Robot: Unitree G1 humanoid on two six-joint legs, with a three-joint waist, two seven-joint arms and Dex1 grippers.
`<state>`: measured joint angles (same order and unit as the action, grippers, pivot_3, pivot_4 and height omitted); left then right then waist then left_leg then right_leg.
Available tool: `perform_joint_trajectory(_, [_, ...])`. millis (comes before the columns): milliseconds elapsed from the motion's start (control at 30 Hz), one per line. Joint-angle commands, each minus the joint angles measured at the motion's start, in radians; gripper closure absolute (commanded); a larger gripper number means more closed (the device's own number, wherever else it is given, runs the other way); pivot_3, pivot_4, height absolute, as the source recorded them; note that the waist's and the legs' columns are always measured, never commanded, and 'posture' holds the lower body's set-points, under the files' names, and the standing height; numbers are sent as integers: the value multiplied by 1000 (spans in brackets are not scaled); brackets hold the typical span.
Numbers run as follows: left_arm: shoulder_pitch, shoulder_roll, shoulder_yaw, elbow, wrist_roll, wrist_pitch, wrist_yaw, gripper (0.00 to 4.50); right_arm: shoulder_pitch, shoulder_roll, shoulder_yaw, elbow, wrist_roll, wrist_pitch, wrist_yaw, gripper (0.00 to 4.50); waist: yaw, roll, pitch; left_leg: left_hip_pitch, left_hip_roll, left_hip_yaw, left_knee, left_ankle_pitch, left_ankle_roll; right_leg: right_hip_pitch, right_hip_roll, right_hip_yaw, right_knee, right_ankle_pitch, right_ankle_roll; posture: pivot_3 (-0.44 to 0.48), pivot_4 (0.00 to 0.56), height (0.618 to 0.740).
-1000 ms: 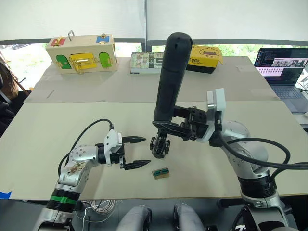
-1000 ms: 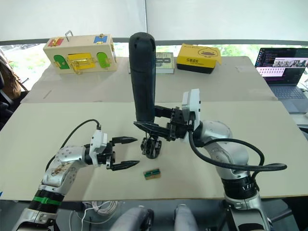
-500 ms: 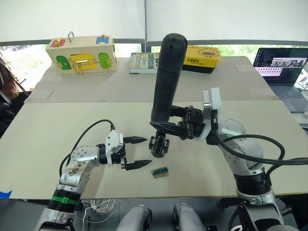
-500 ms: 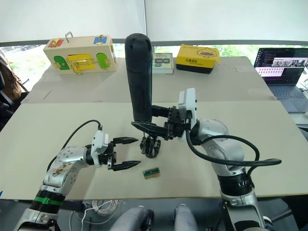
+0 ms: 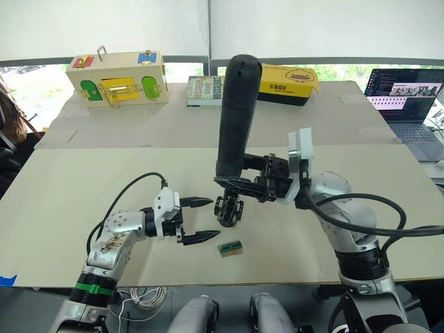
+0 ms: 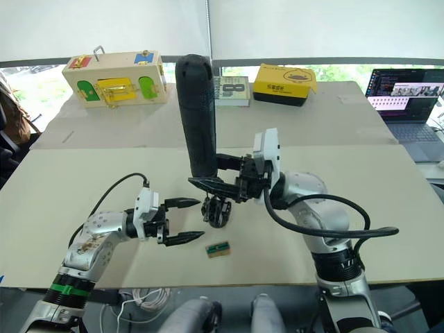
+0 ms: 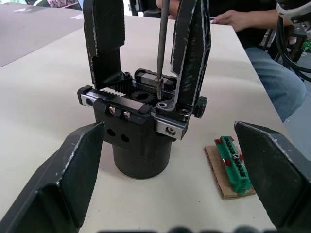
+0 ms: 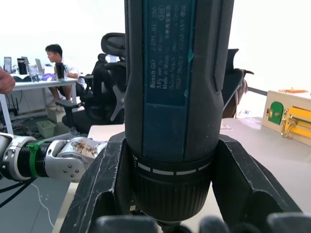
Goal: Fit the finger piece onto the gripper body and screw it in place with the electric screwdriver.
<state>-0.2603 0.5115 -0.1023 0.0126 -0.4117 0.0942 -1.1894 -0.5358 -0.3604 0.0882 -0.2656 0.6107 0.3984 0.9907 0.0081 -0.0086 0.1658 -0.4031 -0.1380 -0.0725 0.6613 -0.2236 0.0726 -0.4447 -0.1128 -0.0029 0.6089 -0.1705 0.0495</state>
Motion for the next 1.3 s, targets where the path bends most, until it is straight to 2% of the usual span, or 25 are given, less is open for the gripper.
perform_joint_trajectory(33, [0, 0, -1, -34, 0, 3, 5, 0, -21, 15, -12, -31, 14, -42, 6, 2598, 0, 0, 0, 0, 0, 0, 0, 0, 0, 0, 0, 0, 0, 0, 0, 0, 150, 740])
perform_joint_trajectory(1300, [8, -26, -6, 17, 49, -43, 12, 0, -11, 8, 2, -22, -8, -37, 14, 2598, -1, 0, 0, 0, 0, 0, 0, 0, 0, 0, 0, 0, 0, 0, 0, 0, 150, 740])
